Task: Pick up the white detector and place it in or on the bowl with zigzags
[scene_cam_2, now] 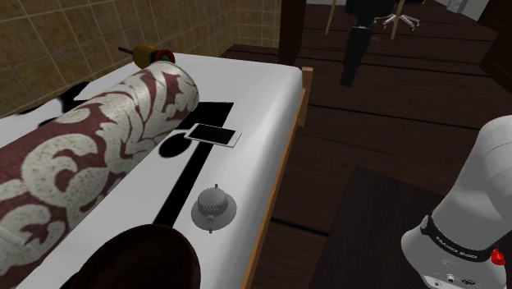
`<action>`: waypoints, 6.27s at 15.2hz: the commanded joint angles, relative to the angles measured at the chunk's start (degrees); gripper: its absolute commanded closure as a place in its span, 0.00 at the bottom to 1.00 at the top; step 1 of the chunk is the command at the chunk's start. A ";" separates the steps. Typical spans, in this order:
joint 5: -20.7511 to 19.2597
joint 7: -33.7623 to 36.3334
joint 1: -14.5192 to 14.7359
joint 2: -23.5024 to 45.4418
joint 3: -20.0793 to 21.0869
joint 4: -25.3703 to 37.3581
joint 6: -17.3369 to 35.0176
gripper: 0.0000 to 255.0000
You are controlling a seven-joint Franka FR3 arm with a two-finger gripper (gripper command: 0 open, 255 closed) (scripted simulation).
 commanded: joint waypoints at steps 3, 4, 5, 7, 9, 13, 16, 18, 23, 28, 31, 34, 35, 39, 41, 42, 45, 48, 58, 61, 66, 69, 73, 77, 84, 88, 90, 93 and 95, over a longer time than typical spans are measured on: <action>1.33 2.58 0.65 1.94 2.10 -0.33 2.17 0.00; 1.94 3.86 0.96 3.02 3.14 -0.39 3.27 0.00; 2.53 5.12 1.26 4.17 4.18 -0.37 4.37 0.00; 3.59 7.64 1.82 6.68 6.24 -0.11 6.57 0.00; 4.46 10.15 2.33 9.44 8.26 0.46 8.74 0.00; 5.53 15.20 3.16 15.68 12.20 2.48 12.92 0.00; 5.63 19.08 3.60 20.91 15.05 4.79 15.80 0.00; 5.31 21.76 3.86 24.64 16.86 6.69 17.55 0.00; 2.97 28.82 4.58 34.73 20.93 12.74 21.12 0.00; -1.41 36.25 6.25 45.80 23.68 20.74 23.15 0.00; -1.79 36.62 6.44 46.61 23.64 19.96 24.64 0.00; -2.22 36.92 6.50 47.44 23.62 18.53 26.83 0.00; -2.38 37.03 6.53 47.74 23.61 18.08 27.56 0.00; -2.65 37.22 6.57 48.24 23.59 17.39 28.70 0.00; -2.65 37.22 6.57 48.25 23.59 17.39 28.70 0.00; -2.65 37.22 6.57 48.25 23.59 17.39 28.70 0.00; -2.64 37.22 6.57 48.24 23.59 17.39 28.69 1.00; -2.64 37.22 6.57 48.24 23.59 17.39 28.69 1.00; -1.99 36.75 6.46 46.98 23.63 19.14 25.81 1.00; -1.57 36.46 6.40 46.16 23.64 20.59 23.62 1.00; -1.03 36.06 6.31 45.04 23.63 23.25 19.94 1.00; -0.78 35.89 6.27 44.53 23.61 25.01 17.71 1.00; -0.55 35.71 6.23 44.02 23.59 27.54 14.72 1.00; -0.41 35.61 6.21 43.72 23.58 30.30 11.69 1.00; -0.90 37.12 6.97 44.89 24.30 36.01 7.03 1.00; -3.52 43.30 10.46 50.53 26.89 43.39 4.60 1.00; -5.15 46.33 12.60 53.81 27.93 47.75 3.06 1.00; -7.97 50.68 16.47 59.36 29.11 55.37 0.21 1.00; -10.07 53.35 19.56 63.55 29.61 61.42 -2.16 1.00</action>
